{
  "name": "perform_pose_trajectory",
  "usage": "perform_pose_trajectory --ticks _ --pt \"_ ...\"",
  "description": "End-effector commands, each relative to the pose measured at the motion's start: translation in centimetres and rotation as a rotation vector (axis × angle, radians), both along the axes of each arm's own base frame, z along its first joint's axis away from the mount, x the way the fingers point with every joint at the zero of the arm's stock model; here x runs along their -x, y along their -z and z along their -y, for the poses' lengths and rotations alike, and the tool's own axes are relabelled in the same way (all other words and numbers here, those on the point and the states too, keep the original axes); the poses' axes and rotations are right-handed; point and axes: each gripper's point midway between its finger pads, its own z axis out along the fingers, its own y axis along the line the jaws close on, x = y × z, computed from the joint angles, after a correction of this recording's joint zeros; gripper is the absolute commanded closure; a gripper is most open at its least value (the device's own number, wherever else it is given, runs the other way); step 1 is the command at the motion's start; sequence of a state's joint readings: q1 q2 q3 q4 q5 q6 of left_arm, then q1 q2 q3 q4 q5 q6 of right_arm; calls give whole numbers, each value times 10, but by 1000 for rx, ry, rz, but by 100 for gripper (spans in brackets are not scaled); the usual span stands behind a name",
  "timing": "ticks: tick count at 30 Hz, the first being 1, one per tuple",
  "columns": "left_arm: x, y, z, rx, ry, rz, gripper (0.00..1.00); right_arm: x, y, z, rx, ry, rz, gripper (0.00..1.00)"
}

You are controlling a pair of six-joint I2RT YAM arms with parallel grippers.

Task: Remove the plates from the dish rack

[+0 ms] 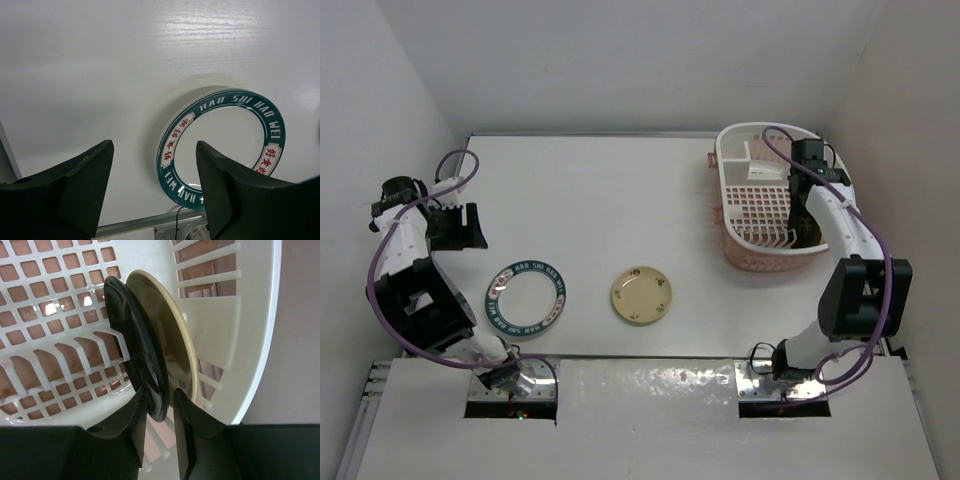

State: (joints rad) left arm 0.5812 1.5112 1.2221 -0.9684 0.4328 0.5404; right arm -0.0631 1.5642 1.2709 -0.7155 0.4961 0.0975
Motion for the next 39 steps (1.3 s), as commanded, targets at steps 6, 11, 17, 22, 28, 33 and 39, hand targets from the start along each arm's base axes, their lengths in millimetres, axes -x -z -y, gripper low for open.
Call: perform_pose_trajectory --ticks 6,11,17,22,28,33,39 --pt "-7 -13 -2 -28 5 38 36 -11 10 10 69 -4 -9 76" --pt "-7 -12 -1 -25 3 33 36 -9 14 12 79 -12 -18 78" --pt "-7 -14 -1 -27 5 38 36 -8 13 12 85 -28 -15 87" --pt "-8 -15 -1 -27 10 43 36 -7 3 12 105 -68 2 100" --pt "-9 -16 0 -23 13 51 36 -5 -14 14 131 -88 38 100" --pt "-9 -14 1 -20 18 49 36 -5 -36 15 167 -96 94 100" --pt "-9 -15 2 -19 20 52 36 -5 -56 14 188 -104 146 100"
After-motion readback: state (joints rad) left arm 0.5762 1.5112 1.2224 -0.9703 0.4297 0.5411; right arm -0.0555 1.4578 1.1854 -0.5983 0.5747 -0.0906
